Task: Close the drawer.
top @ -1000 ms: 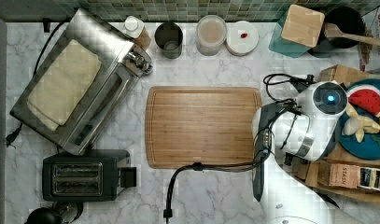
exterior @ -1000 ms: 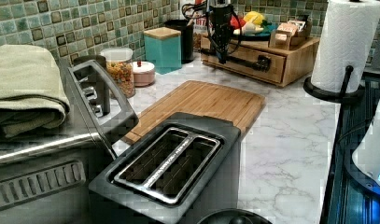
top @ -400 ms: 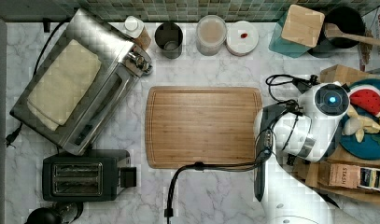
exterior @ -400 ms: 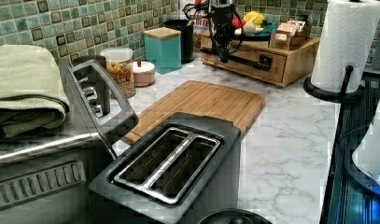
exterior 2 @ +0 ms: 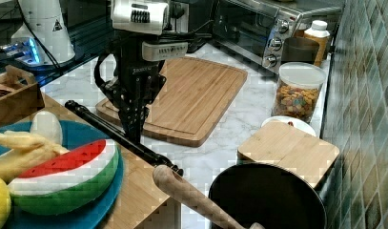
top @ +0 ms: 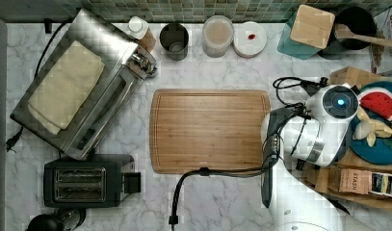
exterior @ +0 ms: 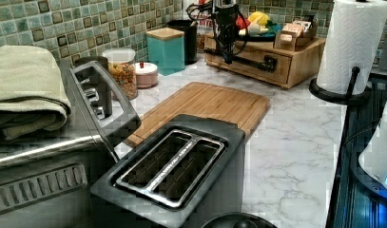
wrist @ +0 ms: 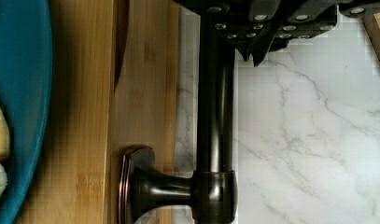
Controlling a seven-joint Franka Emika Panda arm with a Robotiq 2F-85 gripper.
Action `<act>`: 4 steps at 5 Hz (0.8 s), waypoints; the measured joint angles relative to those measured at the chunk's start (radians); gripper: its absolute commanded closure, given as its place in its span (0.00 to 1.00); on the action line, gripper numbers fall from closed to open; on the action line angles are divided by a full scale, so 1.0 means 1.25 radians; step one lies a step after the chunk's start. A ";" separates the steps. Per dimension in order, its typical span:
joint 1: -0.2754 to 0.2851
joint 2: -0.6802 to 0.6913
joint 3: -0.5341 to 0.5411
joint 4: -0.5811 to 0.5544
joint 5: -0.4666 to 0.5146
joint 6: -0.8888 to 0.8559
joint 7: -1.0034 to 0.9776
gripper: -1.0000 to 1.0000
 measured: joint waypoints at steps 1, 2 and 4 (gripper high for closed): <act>0.000 0.000 0.001 0.000 -0.004 0.000 -0.013 1.00; 0.000 0.001 0.000 0.001 -0.004 0.000 -0.016 1.00; 0.000 0.001 0.000 0.001 -0.004 0.000 -0.017 1.00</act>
